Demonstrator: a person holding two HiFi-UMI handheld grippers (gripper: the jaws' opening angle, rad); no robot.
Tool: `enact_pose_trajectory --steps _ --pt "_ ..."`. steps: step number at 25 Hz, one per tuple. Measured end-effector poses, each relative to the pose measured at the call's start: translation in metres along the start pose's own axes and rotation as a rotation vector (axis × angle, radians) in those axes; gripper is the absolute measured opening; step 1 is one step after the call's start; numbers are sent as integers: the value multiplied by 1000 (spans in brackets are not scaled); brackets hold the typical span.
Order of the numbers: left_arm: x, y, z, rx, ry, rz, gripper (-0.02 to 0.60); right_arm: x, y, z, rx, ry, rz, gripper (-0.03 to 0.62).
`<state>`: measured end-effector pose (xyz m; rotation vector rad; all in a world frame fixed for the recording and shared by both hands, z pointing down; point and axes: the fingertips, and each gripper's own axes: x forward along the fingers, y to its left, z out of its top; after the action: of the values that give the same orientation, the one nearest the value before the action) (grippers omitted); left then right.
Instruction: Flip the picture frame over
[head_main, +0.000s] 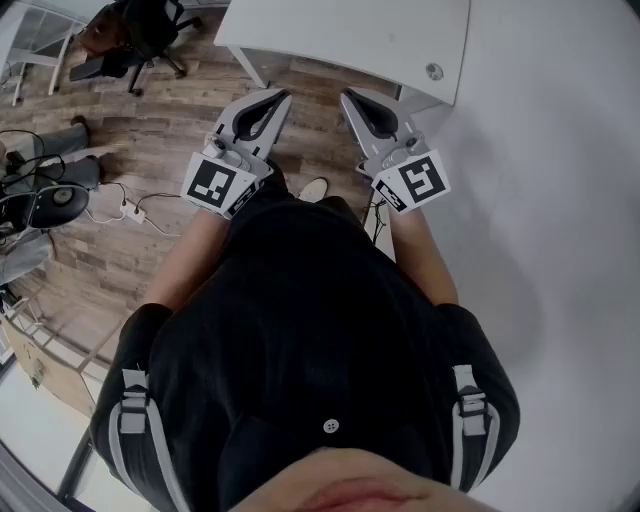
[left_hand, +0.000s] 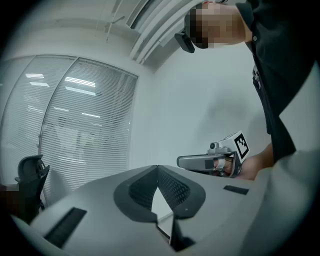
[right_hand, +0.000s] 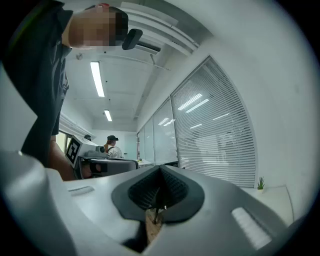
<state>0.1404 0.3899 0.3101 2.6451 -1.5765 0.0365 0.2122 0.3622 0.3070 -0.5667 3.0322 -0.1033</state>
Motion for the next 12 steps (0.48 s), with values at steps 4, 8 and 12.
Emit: enact_pose_trajectory --steps 4,8,12 --pt "-5 -4 -2 -2 0 -2 8 4 5 3 -6 -1 10 9" --pt "-1 -2 -9 -7 5 -17 8 9 5 0 -7 -2 5 9" --pt "2 2 -9 1 4 -48 8 13 2 -4 15 -1 -27 11"
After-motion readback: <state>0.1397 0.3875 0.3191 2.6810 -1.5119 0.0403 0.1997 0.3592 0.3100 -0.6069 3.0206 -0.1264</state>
